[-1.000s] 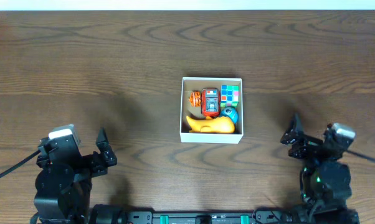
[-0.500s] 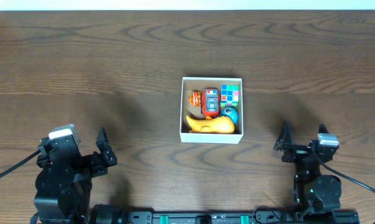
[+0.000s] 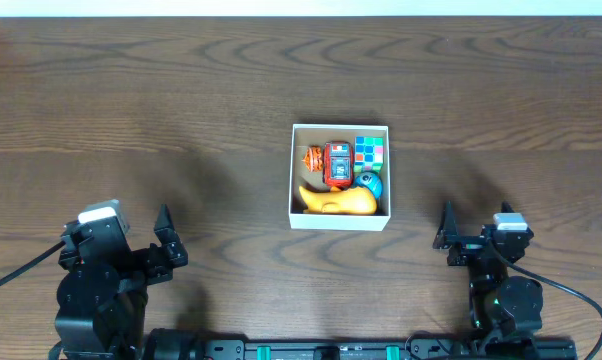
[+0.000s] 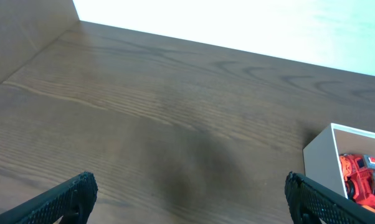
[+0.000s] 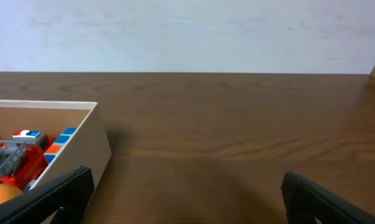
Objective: Pack container
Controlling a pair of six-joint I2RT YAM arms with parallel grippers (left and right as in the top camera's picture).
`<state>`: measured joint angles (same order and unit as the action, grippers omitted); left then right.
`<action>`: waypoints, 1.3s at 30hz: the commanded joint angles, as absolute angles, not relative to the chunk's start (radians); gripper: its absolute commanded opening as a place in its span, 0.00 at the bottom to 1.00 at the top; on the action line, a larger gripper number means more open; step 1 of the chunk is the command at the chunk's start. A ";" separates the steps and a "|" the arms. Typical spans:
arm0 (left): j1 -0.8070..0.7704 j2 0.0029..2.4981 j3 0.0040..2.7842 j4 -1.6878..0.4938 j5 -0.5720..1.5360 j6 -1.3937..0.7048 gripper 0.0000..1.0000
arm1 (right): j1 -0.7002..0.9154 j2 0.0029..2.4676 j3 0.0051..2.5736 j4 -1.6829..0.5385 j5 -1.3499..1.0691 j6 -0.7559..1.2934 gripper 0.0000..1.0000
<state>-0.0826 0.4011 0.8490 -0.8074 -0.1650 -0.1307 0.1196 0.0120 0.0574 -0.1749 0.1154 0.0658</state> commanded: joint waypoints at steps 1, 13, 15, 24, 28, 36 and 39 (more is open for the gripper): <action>-0.086 0.398 0.846 -0.807 -0.177 -0.133 0.98 | 0.104 0.005 0.052 -0.175 0.100 0.047 0.99; -0.086 0.398 0.846 -0.808 -0.177 -0.133 0.98 | 0.104 0.005 0.052 -0.175 0.100 0.047 0.99; -0.086 0.398 0.846 -0.808 -0.177 -0.133 0.98 | 0.104 0.005 0.052 -0.175 0.100 0.047 0.99; -0.086 0.398 0.846 -0.811 -0.218 -0.075 0.98 | 0.104 0.005 0.052 -0.175 0.100 0.047 0.99; -0.054 0.380 0.838 -0.876 -0.188 -0.069 0.98 | 0.104 0.005 0.052 -0.175 0.100 0.047 0.99; -0.039 0.188 0.612 -0.751 -0.166 -0.067 0.98 | 0.104 0.005 0.052 -0.175 0.100 0.047 0.99; -0.039 0.118 0.487 -0.595 -0.165 -0.067 0.98 | 0.104 0.005 0.052 -0.175 0.100 0.047 0.99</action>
<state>-0.0456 0.1638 0.5621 -0.6468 -0.1745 -0.0772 0.1196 0.0120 0.0566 -0.1753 0.1043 0.0624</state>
